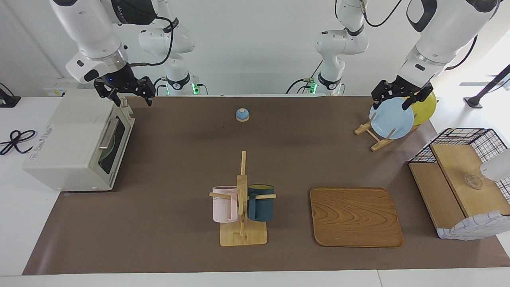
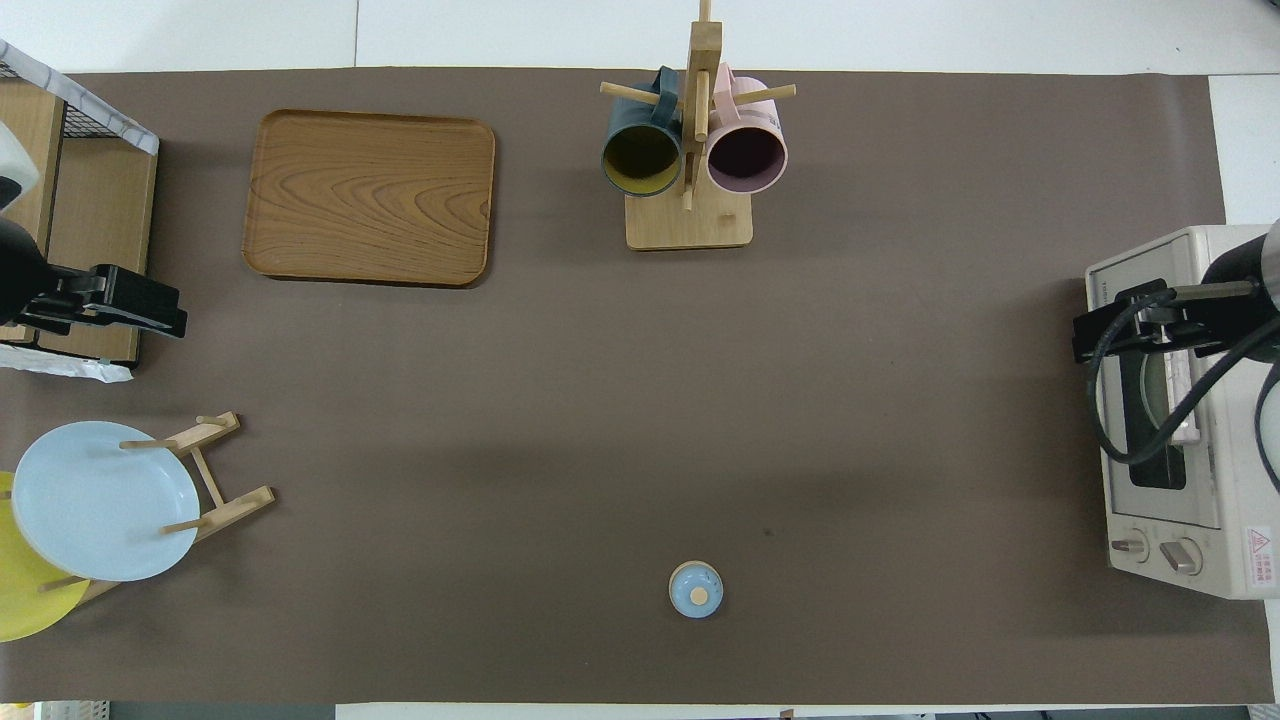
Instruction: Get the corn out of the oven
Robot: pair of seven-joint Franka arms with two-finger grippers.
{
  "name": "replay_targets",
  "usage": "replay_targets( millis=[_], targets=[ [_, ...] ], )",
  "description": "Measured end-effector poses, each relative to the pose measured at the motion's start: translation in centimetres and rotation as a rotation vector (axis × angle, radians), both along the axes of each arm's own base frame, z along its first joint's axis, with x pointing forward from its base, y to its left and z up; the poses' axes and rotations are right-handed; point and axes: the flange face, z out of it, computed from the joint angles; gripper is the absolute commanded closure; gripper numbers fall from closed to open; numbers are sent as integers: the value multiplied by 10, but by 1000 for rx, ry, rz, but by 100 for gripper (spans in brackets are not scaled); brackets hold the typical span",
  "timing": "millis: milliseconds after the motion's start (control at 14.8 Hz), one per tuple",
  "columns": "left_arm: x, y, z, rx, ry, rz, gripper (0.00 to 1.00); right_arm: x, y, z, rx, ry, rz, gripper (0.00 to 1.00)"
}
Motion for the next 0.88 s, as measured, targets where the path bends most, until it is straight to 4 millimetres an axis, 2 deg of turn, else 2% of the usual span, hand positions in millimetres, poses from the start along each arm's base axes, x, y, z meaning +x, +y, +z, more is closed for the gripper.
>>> replay_targets(
  millis=[471, 539, 606, 673, 741, 875],
  targets=[
    [0, 0, 0, 0, 0, 0, 0, 0, -2, 0, 0, -1, -5, 0],
    [0, 0, 0, 0, 0, 0, 0, 0, -4, 0, 0, -1, -7, 9],
    [0, 0, 0, 0, 0, 0, 0, 1, -4, -1, 0, -3, -7, 56],
    [0, 0, 0, 0, 0, 0, 0, 2, -4, -1, 1, -13, -7, 83],
    [0, 0, 0, 0, 0, 0, 0, 4, -4, -2, 1, -24, -7, 100],
    [0, 0, 0, 0, 0, 0, 0, 5, -5, -7, 1, -25, -9, 100]
  ],
)
